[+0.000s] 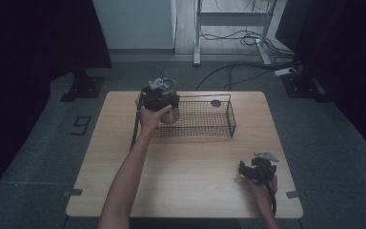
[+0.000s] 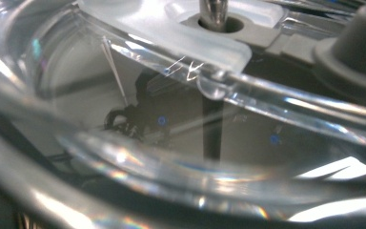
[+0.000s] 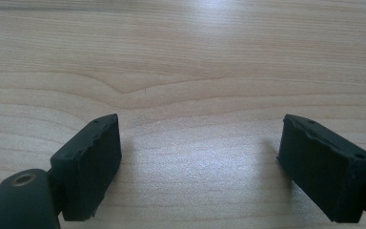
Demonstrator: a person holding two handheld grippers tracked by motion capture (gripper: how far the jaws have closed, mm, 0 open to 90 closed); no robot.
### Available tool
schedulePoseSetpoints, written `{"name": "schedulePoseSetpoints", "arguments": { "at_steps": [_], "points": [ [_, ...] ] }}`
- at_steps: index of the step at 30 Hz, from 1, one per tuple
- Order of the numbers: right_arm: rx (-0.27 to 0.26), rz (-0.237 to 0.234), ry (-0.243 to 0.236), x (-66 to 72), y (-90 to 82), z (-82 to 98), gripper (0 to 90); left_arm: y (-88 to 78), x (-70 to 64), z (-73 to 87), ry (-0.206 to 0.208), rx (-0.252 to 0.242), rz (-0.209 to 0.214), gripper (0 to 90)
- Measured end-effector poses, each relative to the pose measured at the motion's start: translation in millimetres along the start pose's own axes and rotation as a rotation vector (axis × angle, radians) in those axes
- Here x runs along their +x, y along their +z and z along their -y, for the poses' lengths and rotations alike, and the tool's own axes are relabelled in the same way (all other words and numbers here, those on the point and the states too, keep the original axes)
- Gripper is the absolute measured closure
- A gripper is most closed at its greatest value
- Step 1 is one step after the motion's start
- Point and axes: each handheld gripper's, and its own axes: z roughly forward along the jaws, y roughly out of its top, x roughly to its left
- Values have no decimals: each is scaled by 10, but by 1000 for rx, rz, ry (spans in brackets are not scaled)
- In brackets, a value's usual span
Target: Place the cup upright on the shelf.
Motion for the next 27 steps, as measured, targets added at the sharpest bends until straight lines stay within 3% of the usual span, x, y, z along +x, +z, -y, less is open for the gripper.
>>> {"name": "schedulePoseSetpoints", "arguments": {
  "at_steps": [9, 27],
  "points": [
    [0, 0, -1, -1, 0, 0, 141, 183, -23, 52, 10, 24, -29, 40],
    [0, 0, -1, 0, 0, 1, 141, 466, -3, 418, 10, 106, -64, 39]
  ]
}}
